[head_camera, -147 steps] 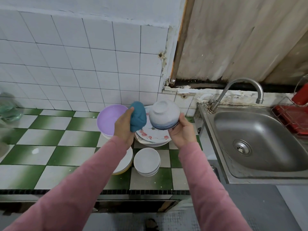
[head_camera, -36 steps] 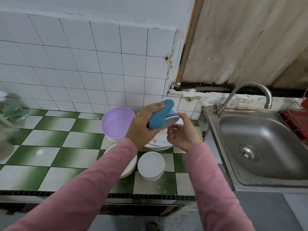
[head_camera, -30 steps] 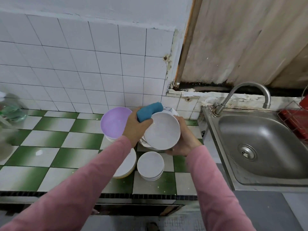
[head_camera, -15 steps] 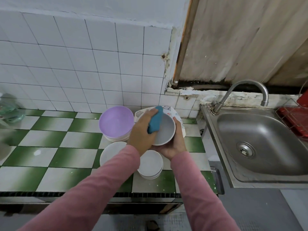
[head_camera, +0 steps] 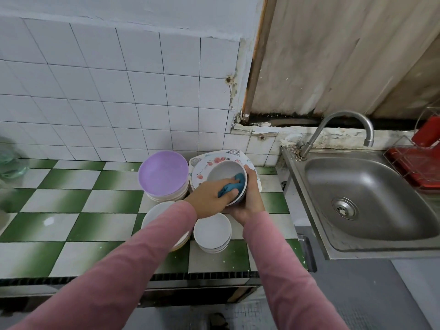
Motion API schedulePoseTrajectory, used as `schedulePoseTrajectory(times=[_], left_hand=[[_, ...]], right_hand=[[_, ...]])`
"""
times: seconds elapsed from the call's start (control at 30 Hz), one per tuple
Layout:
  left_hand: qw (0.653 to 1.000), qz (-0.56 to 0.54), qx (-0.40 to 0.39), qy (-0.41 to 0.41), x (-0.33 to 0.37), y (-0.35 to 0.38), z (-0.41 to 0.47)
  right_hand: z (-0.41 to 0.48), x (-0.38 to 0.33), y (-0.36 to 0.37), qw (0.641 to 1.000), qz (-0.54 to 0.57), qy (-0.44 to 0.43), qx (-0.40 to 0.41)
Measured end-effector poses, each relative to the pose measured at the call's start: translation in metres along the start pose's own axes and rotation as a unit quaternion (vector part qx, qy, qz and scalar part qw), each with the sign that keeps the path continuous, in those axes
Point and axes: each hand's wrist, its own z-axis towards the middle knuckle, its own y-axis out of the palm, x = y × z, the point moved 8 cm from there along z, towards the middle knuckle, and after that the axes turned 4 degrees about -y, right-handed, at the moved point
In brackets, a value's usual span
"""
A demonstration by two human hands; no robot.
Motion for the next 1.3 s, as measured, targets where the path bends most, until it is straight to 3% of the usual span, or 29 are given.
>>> schedulePoseTrajectory(times=[0.27, 0.33, 0.43, 0.53, 0.67, 0.8, 1.0, 1.3], left_hand=[[0.971, -0.218, -0.095, -0.038, 0.001, -0.016, -0.004], [0.923, -0.364, -0.081, -0.09, -0.005, -0.009, -0.004], [0.796, -0.582, -0.058, -0.154, -0.018, 0.012, -0.005], [0.742, -0.651, -0.055, -0.154, -0.008, 0.036, -0.003], [0.74, -0.656, -0.075, -0.13, 0.039, 0.075, 0.001], [0.779, -0.599, -0.122, -0.141, 0.082, 0.136, 0.006], [0.822, -0.522, -0.186, -0.132, 0.157, 0.25, 0.021], [0.857, -0.46, -0.21, -0.101, 0.312, 0.44, 0.051]], right_hand=[[-0.016, -0.001, 0.006, 0.999, 0.025, -0.022, -0.02], [-0.024, -0.005, 0.001, 0.998, 0.044, -0.029, -0.028], [-0.042, -0.019, -0.024, 0.995, 0.065, -0.072, -0.005], [-0.073, -0.035, -0.066, 0.986, 0.115, -0.118, 0.035], [-0.116, -0.061, -0.124, 0.972, 0.143, -0.181, 0.052], [-0.164, -0.093, -0.178, 0.956, 0.164, -0.238, 0.054], [-0.24, -0.139, -0.275, 0.929, 0.177, -0.296, 0.138], [-0.363, -0.261, -0.427, 0.892, 0.157, -0.378, 0.192]])
